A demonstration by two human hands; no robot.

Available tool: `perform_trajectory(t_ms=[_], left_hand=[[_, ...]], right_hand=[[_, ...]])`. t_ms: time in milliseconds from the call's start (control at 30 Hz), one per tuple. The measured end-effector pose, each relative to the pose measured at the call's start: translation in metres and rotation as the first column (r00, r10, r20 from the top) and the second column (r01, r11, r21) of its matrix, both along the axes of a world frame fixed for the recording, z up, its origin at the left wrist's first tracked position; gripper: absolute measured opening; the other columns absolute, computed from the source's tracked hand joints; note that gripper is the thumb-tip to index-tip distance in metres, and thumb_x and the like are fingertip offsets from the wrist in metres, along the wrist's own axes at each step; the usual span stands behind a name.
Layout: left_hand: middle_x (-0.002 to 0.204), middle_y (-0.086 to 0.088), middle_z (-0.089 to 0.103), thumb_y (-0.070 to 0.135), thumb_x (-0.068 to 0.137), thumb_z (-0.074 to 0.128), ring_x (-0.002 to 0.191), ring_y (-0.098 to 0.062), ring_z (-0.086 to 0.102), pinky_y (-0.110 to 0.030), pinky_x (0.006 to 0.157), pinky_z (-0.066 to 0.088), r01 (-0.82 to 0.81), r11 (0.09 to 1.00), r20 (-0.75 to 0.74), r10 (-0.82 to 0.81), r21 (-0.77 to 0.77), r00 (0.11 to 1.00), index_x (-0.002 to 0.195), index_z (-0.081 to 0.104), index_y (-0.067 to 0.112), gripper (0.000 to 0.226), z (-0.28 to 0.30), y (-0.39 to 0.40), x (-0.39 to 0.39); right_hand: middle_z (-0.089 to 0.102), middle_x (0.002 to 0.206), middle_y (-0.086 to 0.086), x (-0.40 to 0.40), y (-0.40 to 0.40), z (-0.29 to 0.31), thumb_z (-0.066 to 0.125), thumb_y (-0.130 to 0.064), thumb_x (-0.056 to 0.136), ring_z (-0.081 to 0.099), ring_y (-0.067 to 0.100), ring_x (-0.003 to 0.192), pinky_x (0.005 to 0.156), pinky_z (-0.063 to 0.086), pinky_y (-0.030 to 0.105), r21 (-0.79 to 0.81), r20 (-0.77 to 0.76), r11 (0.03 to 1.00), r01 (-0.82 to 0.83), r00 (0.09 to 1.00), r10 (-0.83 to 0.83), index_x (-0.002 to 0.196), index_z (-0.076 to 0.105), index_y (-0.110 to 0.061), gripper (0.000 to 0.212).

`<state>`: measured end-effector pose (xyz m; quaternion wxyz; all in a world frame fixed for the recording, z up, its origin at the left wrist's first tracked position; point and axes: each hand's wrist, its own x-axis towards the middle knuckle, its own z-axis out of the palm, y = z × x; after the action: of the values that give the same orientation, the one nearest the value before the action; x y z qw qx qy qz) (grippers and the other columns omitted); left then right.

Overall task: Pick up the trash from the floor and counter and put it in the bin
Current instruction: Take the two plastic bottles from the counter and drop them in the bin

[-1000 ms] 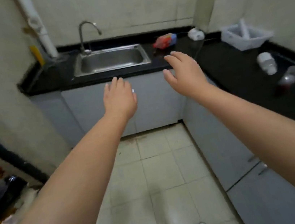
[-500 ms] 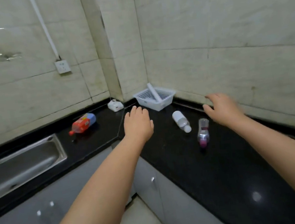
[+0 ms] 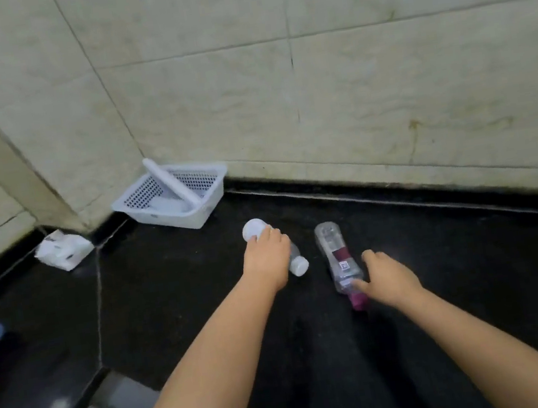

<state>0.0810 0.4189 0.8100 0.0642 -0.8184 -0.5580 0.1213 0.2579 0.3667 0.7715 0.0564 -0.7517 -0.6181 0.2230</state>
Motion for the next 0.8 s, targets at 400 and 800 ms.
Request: perform_trajectory(t_ms=[400,800], left_hand=[[0.153,-0.016,0.027,0.016,0.093,0.052,0.145,-0.031,0.017,-0.044,0.121,0.009,0.571,0.773,-0.226,-0.629,-0.276,0.744,0.145,0.027,0.009,0.058,-0.087,0.128,0.001],[0.128,-0.019,0.053,0.027,0.089,0.058,0.119,-0.035,0.047,-0.041,0.093,0.043,0.552,0.832,0.465,-0.469,-0.052,0.751,0.119,0.049,-0.001,0.042,0.019,0.039,0.130]], right_hand=[[0.055,0.116,0.020,-0.017,0.072,-0.064,0.070,-0.018,0.078,0.059,0.033,0.098,0.080,0.048,0.035,-0.032,-0.212,0.871,0.490,0.849,-0.485,0.115,0.038,-0.001,0.052],[0.057,0.107,0.017,0.056,-0.076,0.040,0.069,-0.015,0.078,0.054,0.030,0.099,0.081,0.041,0.032,0.406,-0.208,0.650,0.643,0.757,-0.619,0.107,0.058,-0.004,0.033]])
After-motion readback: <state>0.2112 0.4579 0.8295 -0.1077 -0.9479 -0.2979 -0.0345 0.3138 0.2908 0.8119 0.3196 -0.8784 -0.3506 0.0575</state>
